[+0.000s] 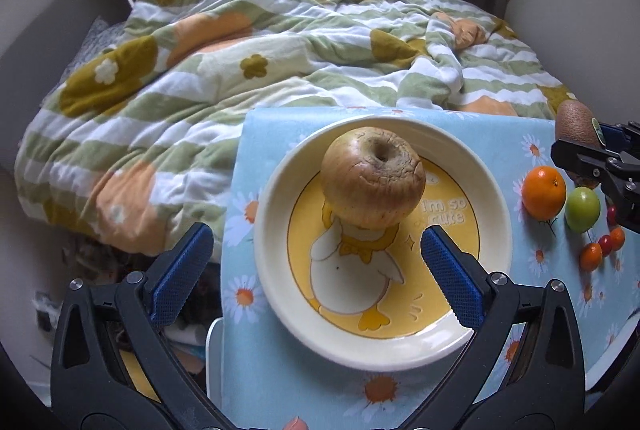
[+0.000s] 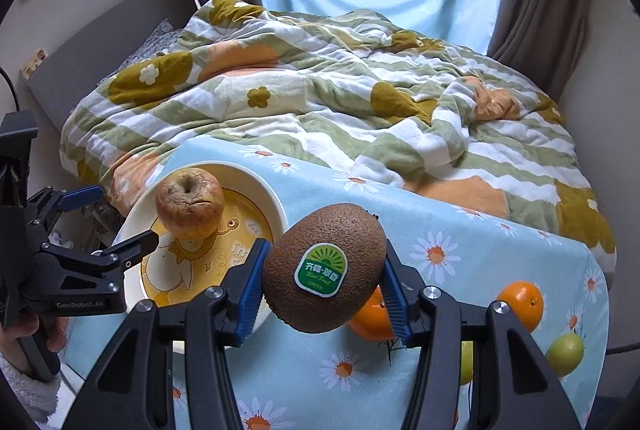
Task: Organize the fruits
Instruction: 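Lower the kiwi into the bowl beside the apple, open the right tool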
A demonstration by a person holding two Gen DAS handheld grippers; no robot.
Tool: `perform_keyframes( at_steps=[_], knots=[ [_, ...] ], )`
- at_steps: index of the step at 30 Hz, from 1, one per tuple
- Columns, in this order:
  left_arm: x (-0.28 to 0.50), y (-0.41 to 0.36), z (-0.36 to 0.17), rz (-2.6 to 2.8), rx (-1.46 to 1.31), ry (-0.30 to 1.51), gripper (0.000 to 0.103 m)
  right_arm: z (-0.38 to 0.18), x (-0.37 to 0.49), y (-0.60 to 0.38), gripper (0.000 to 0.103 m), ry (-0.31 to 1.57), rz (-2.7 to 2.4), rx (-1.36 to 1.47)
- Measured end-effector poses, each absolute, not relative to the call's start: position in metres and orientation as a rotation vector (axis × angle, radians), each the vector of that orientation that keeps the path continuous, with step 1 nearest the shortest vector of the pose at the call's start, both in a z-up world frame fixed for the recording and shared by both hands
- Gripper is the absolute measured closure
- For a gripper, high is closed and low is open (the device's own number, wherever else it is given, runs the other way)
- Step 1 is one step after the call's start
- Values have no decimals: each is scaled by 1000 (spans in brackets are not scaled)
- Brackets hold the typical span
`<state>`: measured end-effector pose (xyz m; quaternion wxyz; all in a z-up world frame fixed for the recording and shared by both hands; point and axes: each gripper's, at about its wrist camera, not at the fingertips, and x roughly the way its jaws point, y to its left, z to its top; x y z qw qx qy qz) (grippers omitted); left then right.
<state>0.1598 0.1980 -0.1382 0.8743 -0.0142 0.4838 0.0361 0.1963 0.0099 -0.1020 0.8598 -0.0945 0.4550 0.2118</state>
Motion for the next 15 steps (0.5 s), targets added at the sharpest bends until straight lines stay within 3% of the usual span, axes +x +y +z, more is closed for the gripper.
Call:
perform_keyframes(
  at_steps=[15],
  knots=[
    [104, 207, -144, 204, -151, 1041, 0, -149, 204, 71, 54, 978, 674, -373]
  ],
)
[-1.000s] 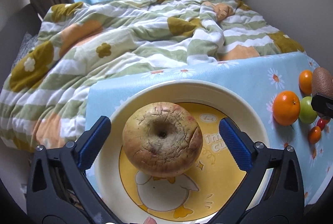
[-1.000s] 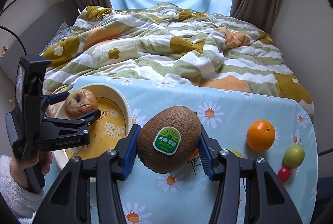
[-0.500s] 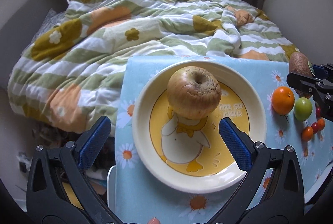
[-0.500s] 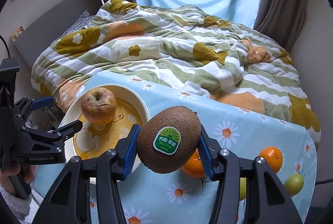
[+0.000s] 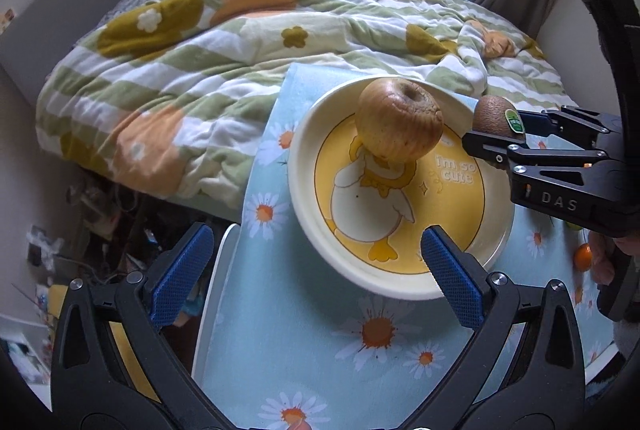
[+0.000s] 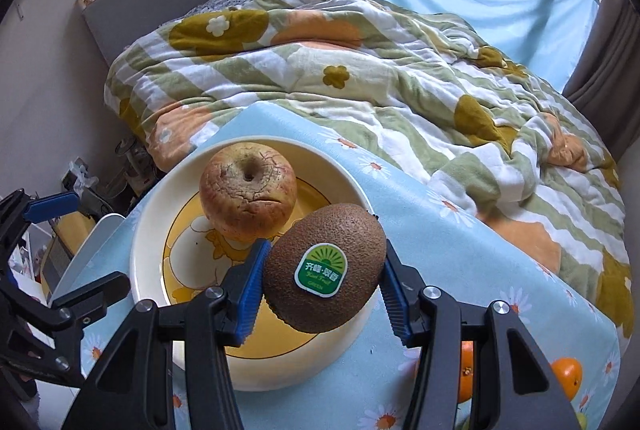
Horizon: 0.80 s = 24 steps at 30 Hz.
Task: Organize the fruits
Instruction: 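Lower the kiwi into the bowl beside the apple, open the right tool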
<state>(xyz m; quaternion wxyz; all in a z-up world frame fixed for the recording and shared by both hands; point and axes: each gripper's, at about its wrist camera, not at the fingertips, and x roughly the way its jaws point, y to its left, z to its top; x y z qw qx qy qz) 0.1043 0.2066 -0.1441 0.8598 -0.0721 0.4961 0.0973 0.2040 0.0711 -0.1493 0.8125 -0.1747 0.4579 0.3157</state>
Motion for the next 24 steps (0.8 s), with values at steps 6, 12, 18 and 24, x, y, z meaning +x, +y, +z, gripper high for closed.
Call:
perform_keyframes(
  at_steps=[6, 12, 18, 24],
  knots=[
    [95, 210, -157, 217, -170, 1072, 0, -167, 207, 82, 54, 978, 692, -438],
    [88, 212, -168, 217, -187, 1093, 0, -170, 206, 92, 54, 956, 678, -485],
    [85, 211, -169, 210, -194, 1094, 0, -164, 202, 88, 10, 913, 647, -475],
    [78, 211, -166, 212, -192, 1102, 0, -154, 199, 77, 0, 904, 649, -393]
  ],
)
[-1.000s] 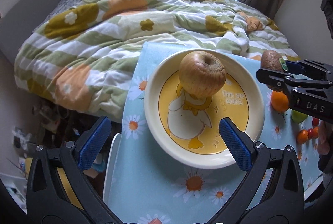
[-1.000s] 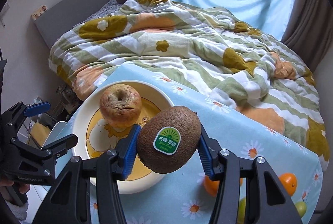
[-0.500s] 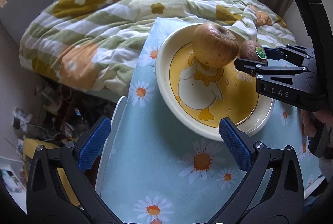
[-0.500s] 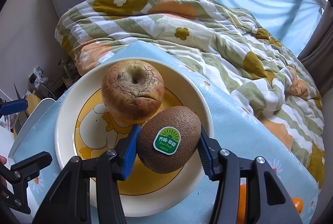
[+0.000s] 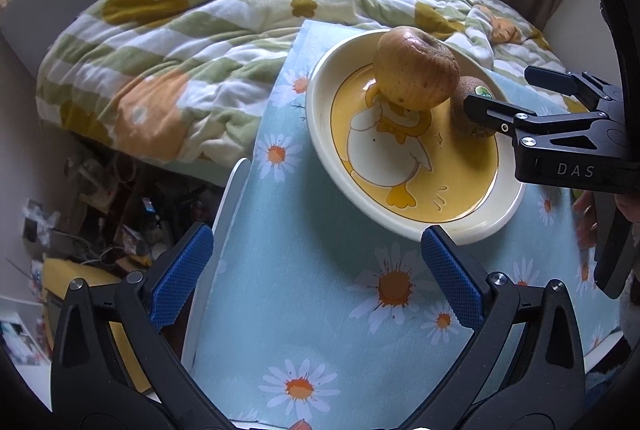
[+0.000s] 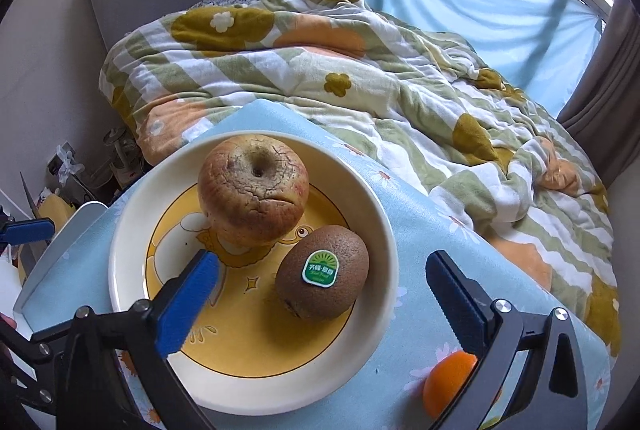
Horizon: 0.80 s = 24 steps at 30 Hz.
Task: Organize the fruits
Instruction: 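Lower the kiwi into the bowl beside the apple, open the right tool, then reach both tools toward the mandarins on the tablecloth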
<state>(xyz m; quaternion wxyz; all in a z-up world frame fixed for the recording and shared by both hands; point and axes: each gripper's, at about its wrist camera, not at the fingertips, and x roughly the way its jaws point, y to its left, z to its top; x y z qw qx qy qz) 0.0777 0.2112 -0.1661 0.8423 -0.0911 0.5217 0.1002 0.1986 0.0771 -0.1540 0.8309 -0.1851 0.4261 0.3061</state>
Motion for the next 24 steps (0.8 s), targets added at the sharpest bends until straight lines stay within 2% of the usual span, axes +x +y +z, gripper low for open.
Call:
perform_keyframes(
  at_steps=[16, 24],
  knots=[
    [78, 205, -107, 133, -126, 1020, 0, -87, 159, 40, 0, 902, 560, -266],
    [88, 174, -86, 11, -82, 979, 0, -46, 134, -17, 0, 870, 396, -186]
  ],
)
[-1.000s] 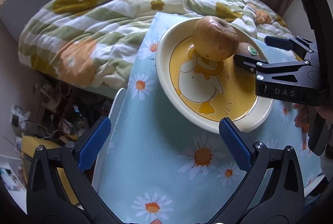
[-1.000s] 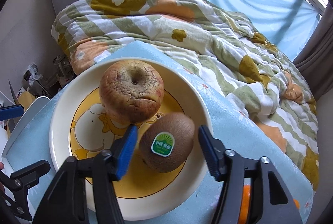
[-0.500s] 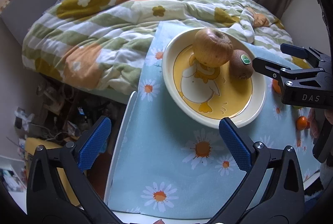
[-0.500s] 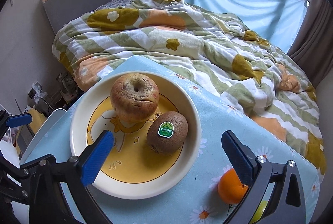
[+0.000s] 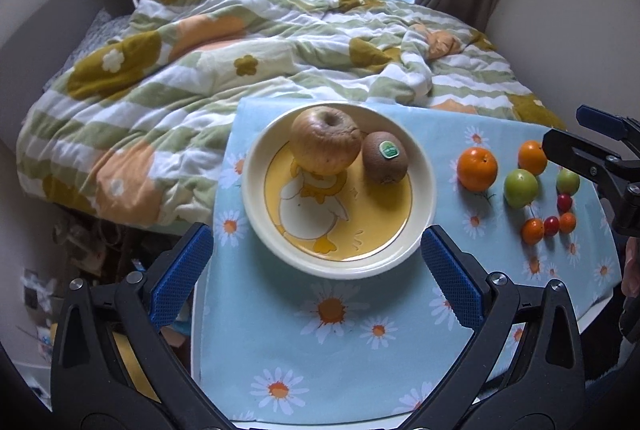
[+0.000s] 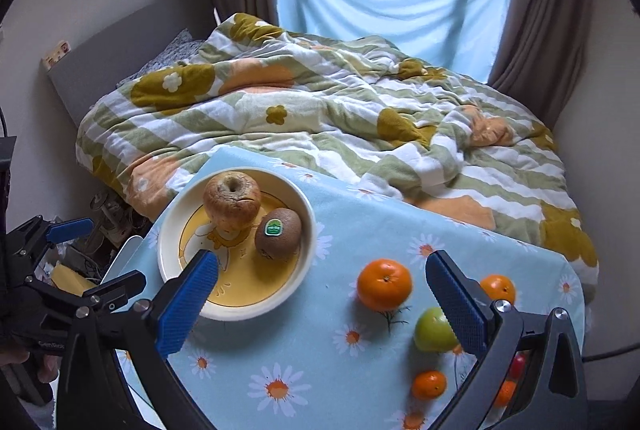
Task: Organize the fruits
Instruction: 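Reach both tools toward the mandarins on the tablecloth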
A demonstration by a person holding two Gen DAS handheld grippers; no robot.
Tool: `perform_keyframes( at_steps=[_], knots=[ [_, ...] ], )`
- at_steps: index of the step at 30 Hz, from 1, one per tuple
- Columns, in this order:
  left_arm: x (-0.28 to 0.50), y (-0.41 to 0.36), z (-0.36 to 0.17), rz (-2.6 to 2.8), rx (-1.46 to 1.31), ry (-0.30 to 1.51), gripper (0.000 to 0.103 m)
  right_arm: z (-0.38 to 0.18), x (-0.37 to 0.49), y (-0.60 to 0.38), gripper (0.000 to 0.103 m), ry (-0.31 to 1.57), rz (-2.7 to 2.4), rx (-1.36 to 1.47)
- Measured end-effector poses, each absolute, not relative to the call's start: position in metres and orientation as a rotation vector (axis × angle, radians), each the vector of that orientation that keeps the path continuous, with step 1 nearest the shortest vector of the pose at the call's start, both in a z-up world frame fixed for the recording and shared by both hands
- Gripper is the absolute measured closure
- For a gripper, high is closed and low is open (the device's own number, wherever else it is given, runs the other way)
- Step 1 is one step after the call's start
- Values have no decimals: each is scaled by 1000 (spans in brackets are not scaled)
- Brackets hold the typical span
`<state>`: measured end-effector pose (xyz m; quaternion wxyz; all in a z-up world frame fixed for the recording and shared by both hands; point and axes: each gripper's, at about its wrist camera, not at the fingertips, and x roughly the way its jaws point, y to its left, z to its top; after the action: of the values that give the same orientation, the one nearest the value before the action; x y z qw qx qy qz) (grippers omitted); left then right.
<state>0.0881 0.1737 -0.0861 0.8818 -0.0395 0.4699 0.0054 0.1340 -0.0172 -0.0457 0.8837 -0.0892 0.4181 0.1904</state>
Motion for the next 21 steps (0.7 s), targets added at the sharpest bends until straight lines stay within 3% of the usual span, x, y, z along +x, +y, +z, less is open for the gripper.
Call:
perform_keyframes(
  at_steps=[10, 21],
  knots=[
    [92, 98, -66, -69, -52, 904, 0, -34, 106, -116, 0, 870, 248, -151],
    [84, -21, -93, -115, -44, 938, 0, -74, 93, -223, 0, 942, 276, -137]
  ],
)
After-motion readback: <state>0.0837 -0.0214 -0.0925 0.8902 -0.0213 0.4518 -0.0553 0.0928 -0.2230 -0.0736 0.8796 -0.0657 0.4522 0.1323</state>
